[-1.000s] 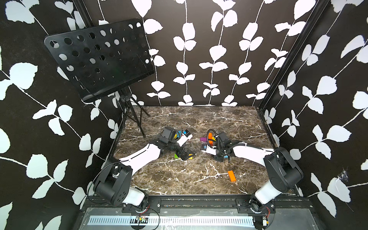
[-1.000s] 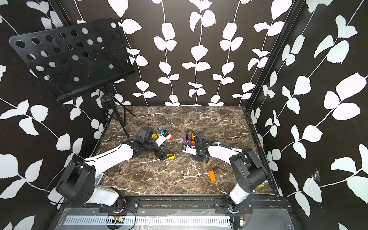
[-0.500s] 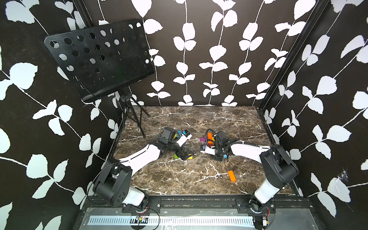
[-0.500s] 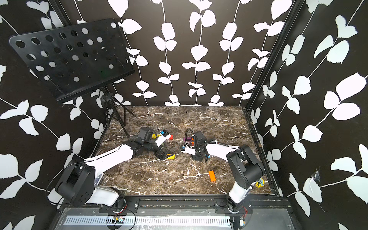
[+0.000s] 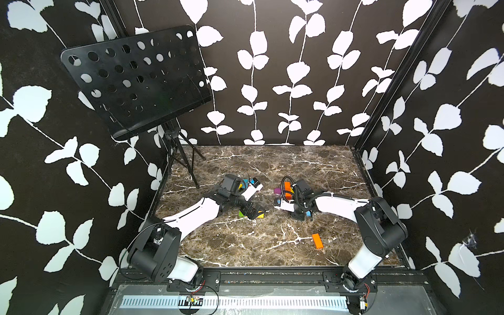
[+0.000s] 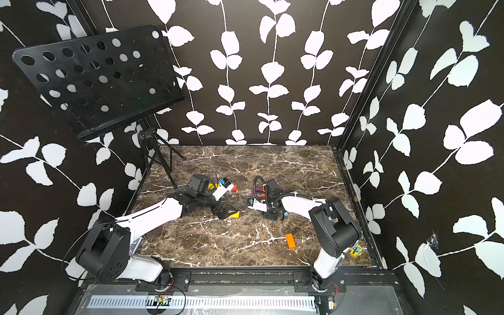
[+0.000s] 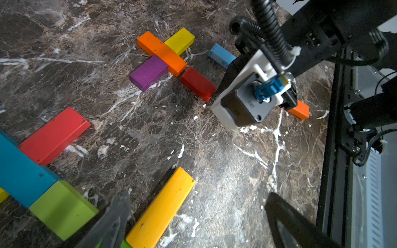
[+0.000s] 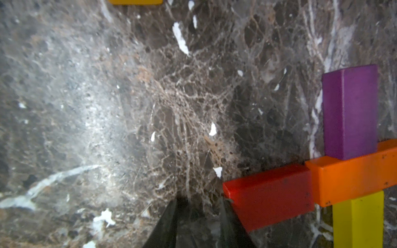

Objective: Assemble the letter t with building blocks
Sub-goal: Assemble the building block at the center of the board.

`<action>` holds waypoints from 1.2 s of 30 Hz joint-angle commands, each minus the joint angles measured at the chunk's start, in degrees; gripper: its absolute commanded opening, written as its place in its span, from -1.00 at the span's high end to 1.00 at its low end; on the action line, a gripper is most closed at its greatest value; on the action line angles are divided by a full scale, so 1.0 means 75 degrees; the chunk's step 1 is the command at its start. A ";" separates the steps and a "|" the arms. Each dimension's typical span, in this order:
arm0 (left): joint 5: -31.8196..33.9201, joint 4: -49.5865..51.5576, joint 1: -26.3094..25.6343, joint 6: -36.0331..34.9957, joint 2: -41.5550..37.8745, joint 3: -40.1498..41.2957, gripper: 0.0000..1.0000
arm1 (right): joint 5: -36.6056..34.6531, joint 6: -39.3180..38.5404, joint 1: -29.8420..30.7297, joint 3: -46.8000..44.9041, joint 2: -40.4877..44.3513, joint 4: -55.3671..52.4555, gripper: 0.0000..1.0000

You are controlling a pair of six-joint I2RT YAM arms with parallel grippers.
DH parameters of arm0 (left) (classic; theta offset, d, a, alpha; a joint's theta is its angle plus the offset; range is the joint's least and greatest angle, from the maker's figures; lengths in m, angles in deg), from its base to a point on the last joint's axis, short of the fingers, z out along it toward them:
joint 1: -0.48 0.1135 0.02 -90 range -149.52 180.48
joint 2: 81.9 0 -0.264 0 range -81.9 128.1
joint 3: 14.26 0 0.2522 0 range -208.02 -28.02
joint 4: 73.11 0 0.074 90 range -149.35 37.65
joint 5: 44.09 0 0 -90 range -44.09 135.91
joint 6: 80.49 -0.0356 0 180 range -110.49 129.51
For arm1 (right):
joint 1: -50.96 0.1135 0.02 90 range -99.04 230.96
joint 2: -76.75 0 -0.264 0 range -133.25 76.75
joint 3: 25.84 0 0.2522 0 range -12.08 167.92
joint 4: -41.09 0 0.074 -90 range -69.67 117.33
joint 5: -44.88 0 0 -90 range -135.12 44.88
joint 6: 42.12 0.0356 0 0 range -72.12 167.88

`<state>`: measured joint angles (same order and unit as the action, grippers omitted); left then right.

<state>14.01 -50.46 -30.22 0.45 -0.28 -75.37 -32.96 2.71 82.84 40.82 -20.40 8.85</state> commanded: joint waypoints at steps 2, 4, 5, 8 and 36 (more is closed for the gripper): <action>-0.0045 0.0011 0.0041 -0.0069 -0.0026 -0.0014 -0.98 | -0.0064 -0.0107 -0.0032 0.0082 -0.0153 -0.0103 0.26; -0.0056 0.0010 0.0037 -0.0071 -0.0028 -0.0014 -0.98 | -0.0078 -0.0107 -0.0033 0.0080 -0.0184 -0.0091 0.22; -0.0050 0.0011 0.0038 -0.0080 -0.0021 -0.0009 -0.99 | -0.0086 -0.0116 -0.0042 0.0097 -0.0190 -0.0102 0.21; -0.0060 0.0023 0.0035 -0.0081 0.0004 -0.0014 -0.98 | -0.0103 -0.0118 -0.0043 0.0106 -0.0231 -0.0113 0.20; -0.0065 -0.0039 0.0038 0.0178 0.0567 -0.0636 -0.99 | -0.1696 0.4443 0.0446 0.0056 0.3519 -0.1680 -0.03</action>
<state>13.97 -50.75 -30.22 0.83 3.39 -78.17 -36.87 21.20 86.01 39.69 5.61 3.12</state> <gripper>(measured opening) 0.992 0.515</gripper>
